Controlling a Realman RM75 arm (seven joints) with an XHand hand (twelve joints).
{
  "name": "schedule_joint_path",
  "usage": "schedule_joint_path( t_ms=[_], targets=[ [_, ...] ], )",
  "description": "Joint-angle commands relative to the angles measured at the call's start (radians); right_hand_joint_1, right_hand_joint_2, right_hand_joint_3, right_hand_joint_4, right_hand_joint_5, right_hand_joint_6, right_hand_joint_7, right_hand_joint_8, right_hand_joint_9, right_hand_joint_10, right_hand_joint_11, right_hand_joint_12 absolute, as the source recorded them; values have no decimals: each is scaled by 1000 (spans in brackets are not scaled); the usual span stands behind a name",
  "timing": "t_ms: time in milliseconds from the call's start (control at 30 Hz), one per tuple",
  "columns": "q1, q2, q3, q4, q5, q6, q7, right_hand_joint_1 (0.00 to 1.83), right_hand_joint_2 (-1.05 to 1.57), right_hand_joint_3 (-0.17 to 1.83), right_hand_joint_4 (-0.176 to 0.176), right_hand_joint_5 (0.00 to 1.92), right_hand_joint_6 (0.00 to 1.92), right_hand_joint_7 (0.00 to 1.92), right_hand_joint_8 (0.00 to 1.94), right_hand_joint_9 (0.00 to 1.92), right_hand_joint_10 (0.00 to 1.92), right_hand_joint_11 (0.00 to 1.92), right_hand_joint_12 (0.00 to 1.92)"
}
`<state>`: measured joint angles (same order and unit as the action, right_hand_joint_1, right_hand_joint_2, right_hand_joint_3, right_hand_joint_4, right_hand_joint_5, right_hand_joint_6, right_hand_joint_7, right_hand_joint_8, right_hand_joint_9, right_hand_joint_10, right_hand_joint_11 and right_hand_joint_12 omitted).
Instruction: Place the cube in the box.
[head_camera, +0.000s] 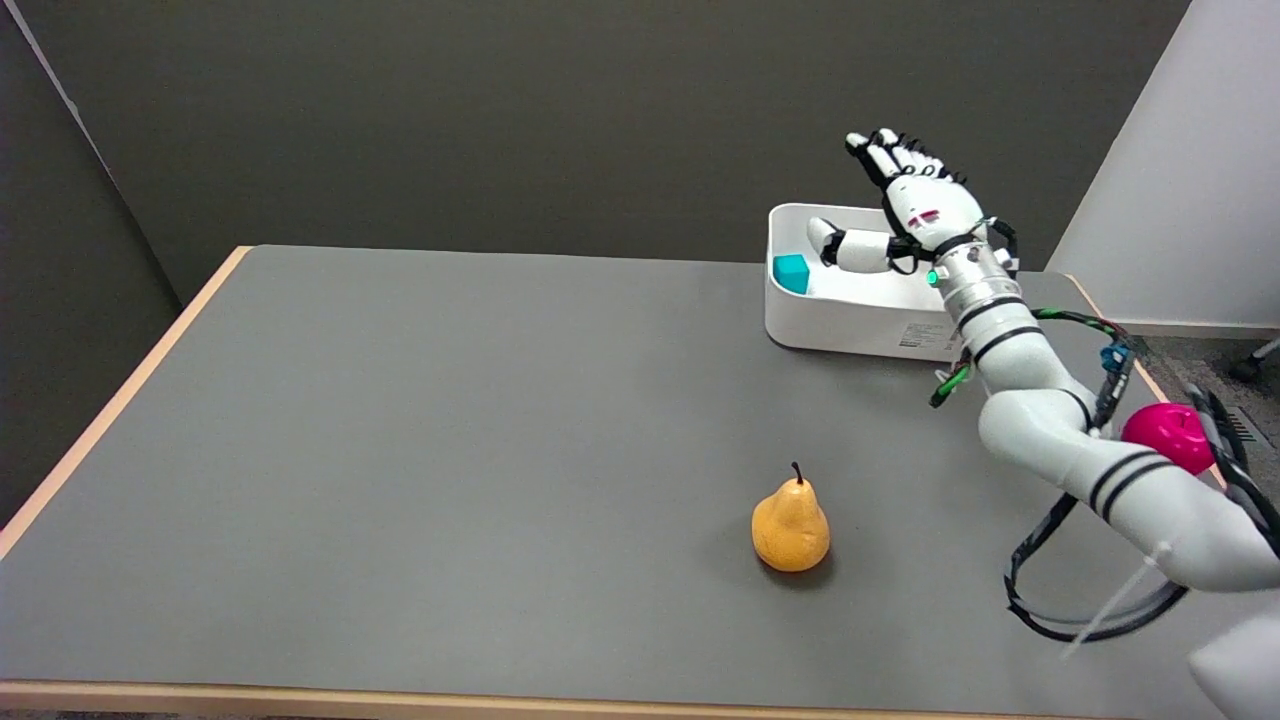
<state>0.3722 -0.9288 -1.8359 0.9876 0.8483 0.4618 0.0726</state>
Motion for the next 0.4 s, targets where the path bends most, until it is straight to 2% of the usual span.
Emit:
schedule_joint_path(
  t_ms=[33, 100, 200, 400],
  targets=[
    [-407, 89, 74, 670, 54, 326, 9, 206, 578, 935, 121, 29, 237, -1, -1, 2, 405, 3, 1060],
    [-451, 102, 46, 744, 18, 360, 8, 199, 589, 944, 120, 35, 252, -1, -1, 12, 441, -1, 1065],
    [-525, 95, 29, 813, -23, 376, 6, 212, 636, 1021, 107, 43, 272, 1, 110, 47, 546, 19, 1012],
    [-575, 83, 15, 803, -28, 433, 8, 191, 604, 987, 107, 56, 308, 37, 114, 92, 574, 47, 1063]
  ],
)
